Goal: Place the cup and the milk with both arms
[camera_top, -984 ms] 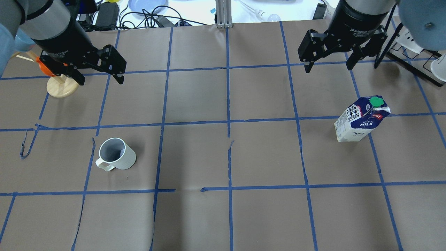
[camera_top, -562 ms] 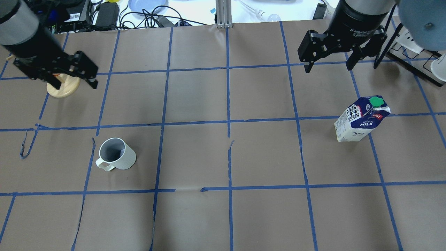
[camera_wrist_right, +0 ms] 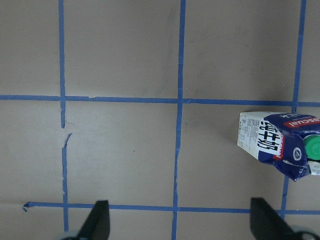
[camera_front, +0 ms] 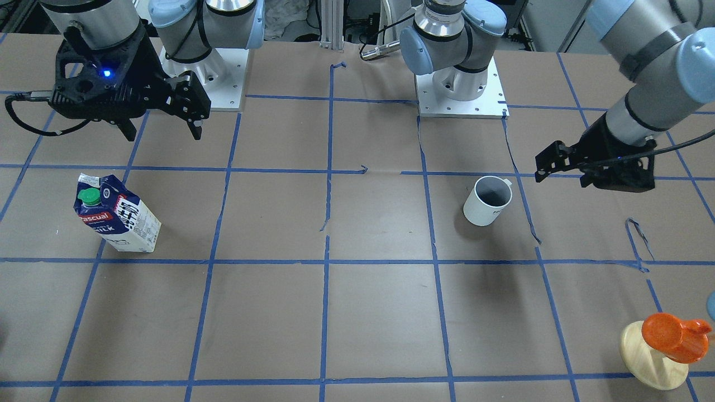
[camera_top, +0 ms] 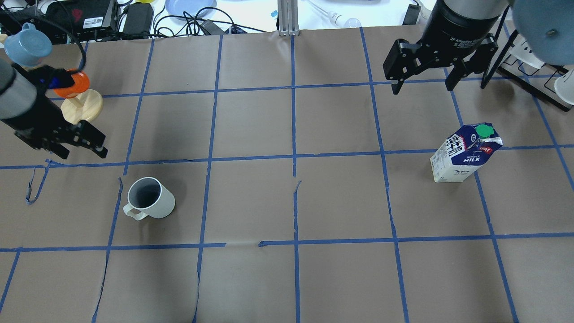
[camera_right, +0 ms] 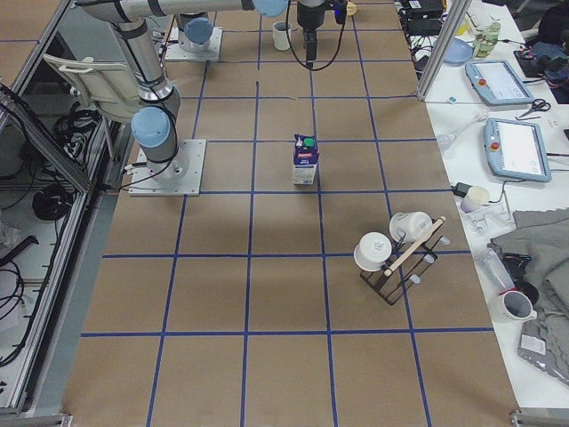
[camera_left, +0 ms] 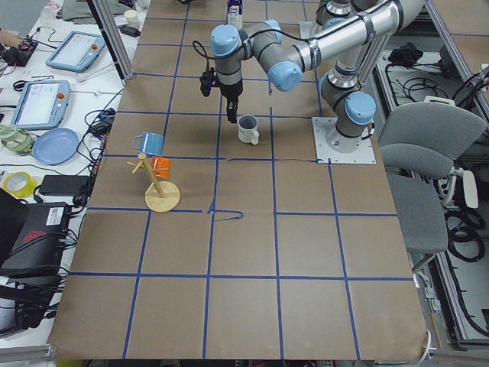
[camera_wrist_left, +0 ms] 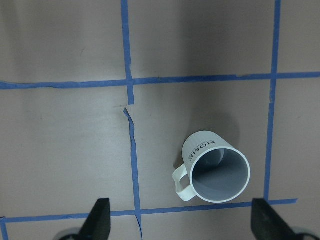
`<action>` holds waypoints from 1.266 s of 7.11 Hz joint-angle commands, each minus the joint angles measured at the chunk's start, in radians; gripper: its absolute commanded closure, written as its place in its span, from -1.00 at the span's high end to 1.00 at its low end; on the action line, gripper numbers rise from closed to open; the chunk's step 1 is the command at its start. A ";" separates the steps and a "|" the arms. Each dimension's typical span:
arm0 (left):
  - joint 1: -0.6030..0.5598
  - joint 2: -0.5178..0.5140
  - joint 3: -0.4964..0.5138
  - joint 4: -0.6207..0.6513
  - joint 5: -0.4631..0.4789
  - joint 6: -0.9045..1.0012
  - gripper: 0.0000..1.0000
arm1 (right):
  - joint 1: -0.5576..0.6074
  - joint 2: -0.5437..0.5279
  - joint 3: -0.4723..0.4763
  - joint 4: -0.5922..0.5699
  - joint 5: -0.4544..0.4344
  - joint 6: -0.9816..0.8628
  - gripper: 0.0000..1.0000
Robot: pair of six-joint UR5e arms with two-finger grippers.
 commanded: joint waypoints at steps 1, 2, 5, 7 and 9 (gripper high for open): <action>-0.006 -0.016 -0.169 0.165 -0.003 0.006 1.00 | -0.012 0.003 0.004 -0.009 0.002 -0.008 1.00; -0.007 -0.018 -0.186 0.164 -0.004 0.005 1.00 | -0.041 0.016 -0.005 -0.007 0.002 -0.017 1.00; -0.009 -0.044 -0.193 0.162 -0.018 0.005 0.89 | -0.246 0.088 0.005 -0.013 0.011 -0.294 1.00; -0.009 -0.067 -0.211 0.156 -0.052 0.002 -0.54 | -0.270 0.191 0.047 -0.129 -0.015 -0.311 1.00; -0.012 -0.070 -0.223 0.168 -0.064 -0.011 -1.00 | -0.291 0.248 0.123 -0.258 -0.077 -0.311 1.00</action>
